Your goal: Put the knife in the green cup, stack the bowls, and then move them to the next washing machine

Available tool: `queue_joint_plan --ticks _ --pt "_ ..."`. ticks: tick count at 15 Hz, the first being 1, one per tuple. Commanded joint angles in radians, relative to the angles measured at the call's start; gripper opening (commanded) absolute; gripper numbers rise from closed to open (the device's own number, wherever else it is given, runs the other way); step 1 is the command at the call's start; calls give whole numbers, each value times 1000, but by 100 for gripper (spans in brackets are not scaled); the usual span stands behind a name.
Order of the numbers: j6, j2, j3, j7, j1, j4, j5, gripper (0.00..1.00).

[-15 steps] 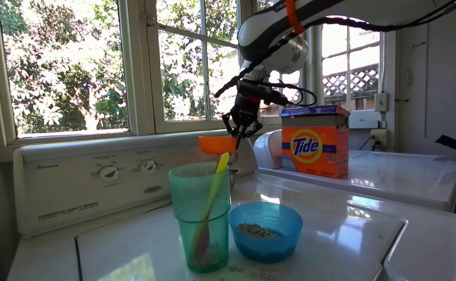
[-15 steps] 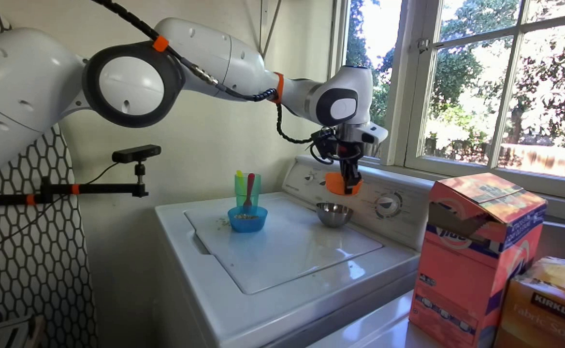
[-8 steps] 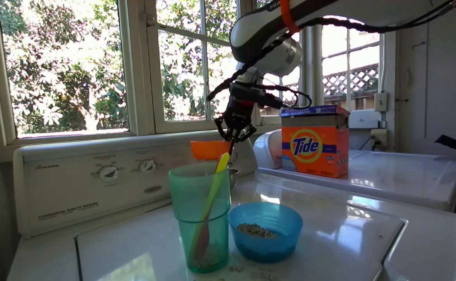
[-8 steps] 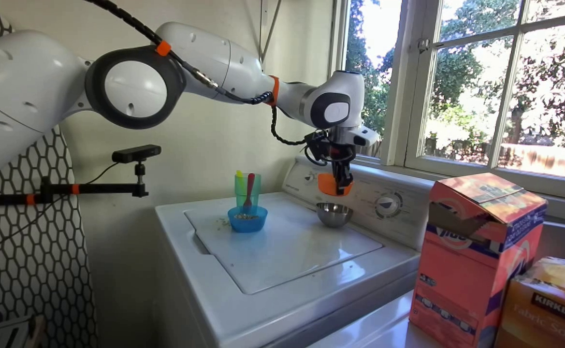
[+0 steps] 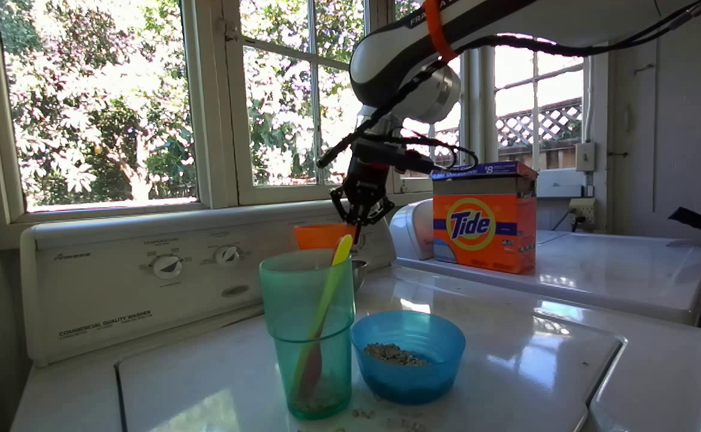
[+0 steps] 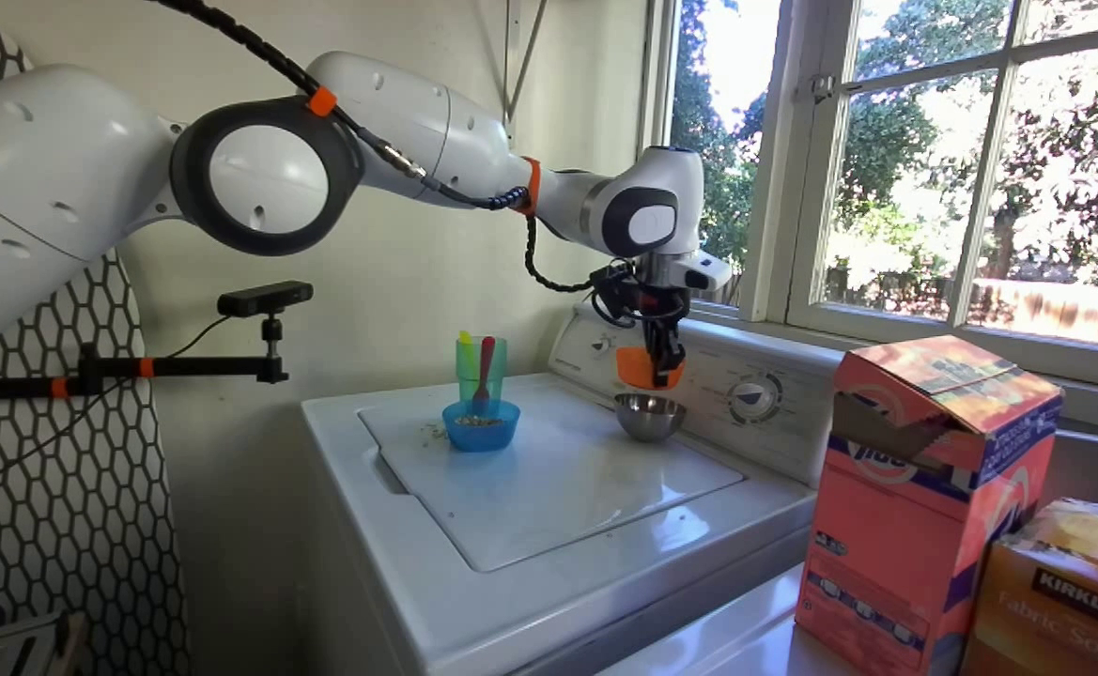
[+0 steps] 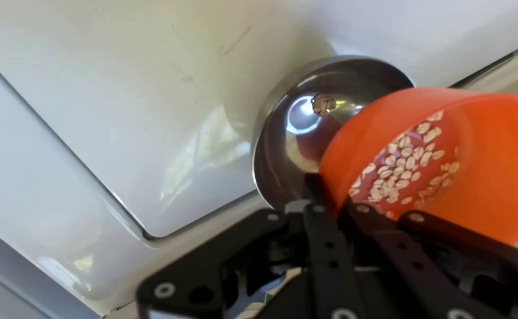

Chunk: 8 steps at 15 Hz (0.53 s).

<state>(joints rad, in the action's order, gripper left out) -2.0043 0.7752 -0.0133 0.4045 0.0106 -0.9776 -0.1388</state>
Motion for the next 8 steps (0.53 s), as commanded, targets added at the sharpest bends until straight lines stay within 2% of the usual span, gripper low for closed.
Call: queue_joint_plan --ticks 1,8 --pt "-22 37 25 37 32 13 42 1" --pt "-71 64 78 99 57 31 57 1"
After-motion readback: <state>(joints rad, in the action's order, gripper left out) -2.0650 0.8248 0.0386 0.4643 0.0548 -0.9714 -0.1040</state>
